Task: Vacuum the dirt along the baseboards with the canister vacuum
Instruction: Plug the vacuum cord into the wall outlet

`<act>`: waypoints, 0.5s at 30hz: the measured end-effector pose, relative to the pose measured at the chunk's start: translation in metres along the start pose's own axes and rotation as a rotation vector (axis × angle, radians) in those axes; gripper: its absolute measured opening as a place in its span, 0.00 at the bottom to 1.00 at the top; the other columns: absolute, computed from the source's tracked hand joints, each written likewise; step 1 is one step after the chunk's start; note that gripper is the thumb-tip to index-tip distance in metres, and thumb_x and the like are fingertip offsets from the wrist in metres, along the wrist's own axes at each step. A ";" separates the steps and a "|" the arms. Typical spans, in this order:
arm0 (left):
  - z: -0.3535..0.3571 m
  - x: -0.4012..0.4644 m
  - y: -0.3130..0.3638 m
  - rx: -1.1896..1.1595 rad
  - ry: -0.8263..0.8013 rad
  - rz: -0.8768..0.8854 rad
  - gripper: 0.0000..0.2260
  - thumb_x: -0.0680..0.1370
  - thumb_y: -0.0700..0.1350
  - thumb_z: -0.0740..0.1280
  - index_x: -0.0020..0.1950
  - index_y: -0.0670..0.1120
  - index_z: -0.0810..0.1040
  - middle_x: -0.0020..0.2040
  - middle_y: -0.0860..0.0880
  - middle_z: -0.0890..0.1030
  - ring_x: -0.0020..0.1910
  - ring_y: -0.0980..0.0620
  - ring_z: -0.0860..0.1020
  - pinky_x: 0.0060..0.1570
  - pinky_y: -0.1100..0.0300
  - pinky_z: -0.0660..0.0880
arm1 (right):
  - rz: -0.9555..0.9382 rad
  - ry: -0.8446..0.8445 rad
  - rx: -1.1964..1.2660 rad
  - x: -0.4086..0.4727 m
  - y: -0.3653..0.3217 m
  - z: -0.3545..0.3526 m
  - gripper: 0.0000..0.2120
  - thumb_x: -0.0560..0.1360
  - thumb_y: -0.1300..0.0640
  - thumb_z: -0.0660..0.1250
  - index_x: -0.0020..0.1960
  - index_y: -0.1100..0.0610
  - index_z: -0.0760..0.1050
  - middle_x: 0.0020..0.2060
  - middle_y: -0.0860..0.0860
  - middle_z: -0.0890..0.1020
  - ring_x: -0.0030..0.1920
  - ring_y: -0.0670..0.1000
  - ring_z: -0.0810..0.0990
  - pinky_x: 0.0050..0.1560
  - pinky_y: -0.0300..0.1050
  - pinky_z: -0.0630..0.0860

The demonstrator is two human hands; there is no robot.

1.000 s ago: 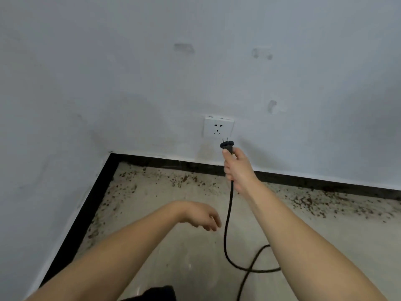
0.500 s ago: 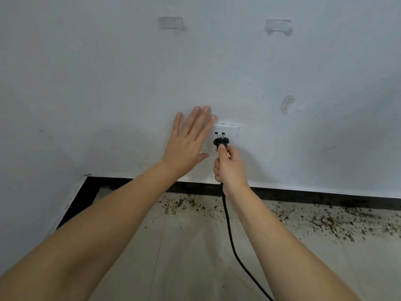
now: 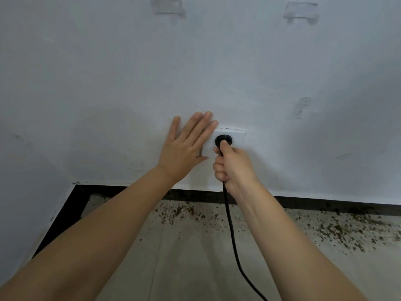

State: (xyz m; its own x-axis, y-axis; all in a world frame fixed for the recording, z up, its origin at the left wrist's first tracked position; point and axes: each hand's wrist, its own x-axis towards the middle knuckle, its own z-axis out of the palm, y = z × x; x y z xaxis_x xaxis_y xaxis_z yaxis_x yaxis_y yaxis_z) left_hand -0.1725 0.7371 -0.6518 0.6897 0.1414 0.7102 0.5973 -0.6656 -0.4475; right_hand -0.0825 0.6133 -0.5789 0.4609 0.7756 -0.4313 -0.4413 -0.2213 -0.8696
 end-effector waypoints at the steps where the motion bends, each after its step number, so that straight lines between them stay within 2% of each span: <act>1: 0.002 0.000 -0.002 -0.012 0.017 0.006 0.46 0.72 0.63 0.62 0.78 0.45 0.40 0.77 0.47 0.35 0.77 0.50 0.37 0.73 0.46 0.42 | 0.002 0.003 0.009 0.002 0.000 0.000 0.14 0.83 0.54 0.54 0.41 0.59 0.69 0.15 0.43 0.62 0.16 0.42 0.58 0.15 0.33 0.54; 3: 0.007 0.000 -0.006 -0.016 0.038 0.015 0.43 0.74 0.63 0.59 0.78 0.44 0.40 0.77 0.47 0.35 0.77 0.51 0.37 0.74 0.47 0.39 | 0.010 0.003 0.038 0.006 -0.001 0.001 0.14 0.83 0.55 0.54 0.41 0.59 0.69 0.16 0.44 0.62 0.16 0.42 0.57 0.15 0.33 0.53; 11: 0.010 -0.001 -0.008 -0.014 0.048 0.033 0.41 0.76 0.63 0.57 0.77 0.43 0.40 0.77 0.47 0.35 0.77 0.51 0.37 0.73 0.47 0.37 | 0.107 -0.079 0.110 0.009 -0.010 -0.002 0.15 0.83 0.54 0.56 0.40 0.60 0.69 0.17 0.45 0.61 0.16 0.41 0.57 0.15 0.32 0.52; 13: 0.004 -0.001 -0.005 -0.027 0.006 0.019 0.46 0.73 0.63 0.62 0.77 0.43 0.39 0.77 0.47 0.35 0.77 0.50 0.37 0.73 0.46 0.39 | 0.172 -0.119 0.102 0.005 -0.015 -0.006 0.16 0.83 0.53 0.55 0.41 0.60 0.70 0.19 0.46 0.64 0.18 0.42 0.63 0.17 0.32 0.60; 14: 0.000 -0.002 -0.003 -0.051 -0.033 0.012 0.49 0.71 0.63 0.66 0.77 0.43 0.39 0.77 0.47 0.35 0.77 0.50 0.37 0.73 0.45 0.40 | 0.200 -0.143 0.079 0.002 -0.018 -0.009 0.16 0.82 0.51 0.55 0.42 0.60 0.71 0.21 0.48 0.68 0.21 0.44 0.69 0.22 0.34 0.69; 15: -0.005 -0.002 -0.002 -0.091 -0.084 0.004 0.52 0.69 0.61 0.69 0.77 0.44 0.38 0.77 0.47 0.34 0.77 0.50 0.37 0.73 0.44 0.40 | 0.218 -0.163 0.024 0.000 -0.021 -0.013 0.16 0.82 0.50 0.56 0.44 0.60 0.73 0.25 0.50 0.73 0.27 0.46 0.75 0.31 0.39 0.76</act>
State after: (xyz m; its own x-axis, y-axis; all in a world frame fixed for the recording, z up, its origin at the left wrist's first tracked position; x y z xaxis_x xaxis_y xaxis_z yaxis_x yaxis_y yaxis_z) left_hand -0.1773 0.7340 -0.6500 0.7260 0.1965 0.6590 0.5573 -0.7296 -0.3964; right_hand -0.0639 0.6103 -0.5640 0.2245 0.7964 -0.5615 -0.5358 -0.3804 -0.7538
